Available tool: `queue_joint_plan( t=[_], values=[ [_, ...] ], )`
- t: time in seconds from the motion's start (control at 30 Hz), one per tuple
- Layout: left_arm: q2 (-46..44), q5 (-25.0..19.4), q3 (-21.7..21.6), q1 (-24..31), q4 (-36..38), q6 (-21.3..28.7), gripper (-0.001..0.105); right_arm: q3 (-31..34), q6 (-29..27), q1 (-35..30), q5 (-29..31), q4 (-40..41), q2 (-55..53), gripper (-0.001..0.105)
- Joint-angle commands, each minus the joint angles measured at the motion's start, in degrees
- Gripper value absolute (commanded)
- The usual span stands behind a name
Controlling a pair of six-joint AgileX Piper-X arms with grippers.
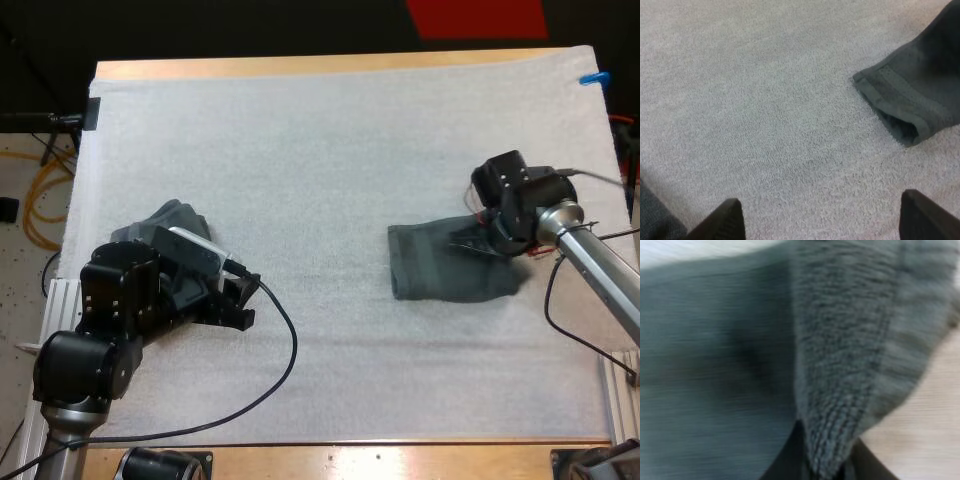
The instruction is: Pick towel from pile fold and stack
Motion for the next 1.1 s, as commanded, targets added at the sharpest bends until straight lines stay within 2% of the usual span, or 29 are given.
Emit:
queue_joint_plan(
  t=[0.0,0.2,0.47,0.53,0.63,0.7,0.77,0.83,0.97,1.03,1.07],
  values=[
    [0.06,0.03,-0.19,-0.17,0.08,-0.58,0.063,-0.11,4.1,0.8,-22.05,-3.42,0.68,0.001],
    [0.06,0.03,-0.19,-0.17,0.08,-0.58,0.063,-0.11,11.02,4.42,-26.18,-10.46,3.76,0.001],
    [0.06,0.03,-0.19,-0.17,0.08,-0.58,0.063,-0.11,11.98,7.74,-28.01,-15.53,6.11,0.004],
    [0.06,0.03,-0.19,-0.17,0.08,-0.58,0.063,-0.11,11.98,7.76,-27.79,-15.99,6.11,0.013],
    [0.06,0.03,-0.19,-0.17,0.08,-0.58,0.063,-0.11,11.98,7.76,-26.33,-15.87,6.11,0.041],
    [0.06,0.03,-0.19,-0.17,-0.15,-0.58,0.063,-0.11,11.5,7.76,-26.3,-15.87,6.11,0.068],
    [0.06,0.12,-0.19,-0.17,-0.44,-0.58,0.063,-0.11,9.68,7.76,-27.02,-15.87,5.66,0.084],
    [0.06,1.35,-0.19,-0.17,-1.29,-0.66,0.063,-0.11,7.67,7.85,-27.86,-15.87,4.61,0.089],
    [1.33,4.85,-0.19,-0.99,-5.3,-4.99,0.063,-0.11,3.43,7.91,-29.15,-14.85,-1.33,0.089],
    [2.68,4.99,-0.19,-2.05,-7.49,-6.79,0.067,-0.11,1.99,7.91,-29.15,-14.16,-4.92,0.089],
    [3.78,5.0,-0.19,-2.69,-8.91,-7.8,0.073,-0.11,1.41,7.91,-29.15,-13.59,-6.98,0.089]
  ],
)
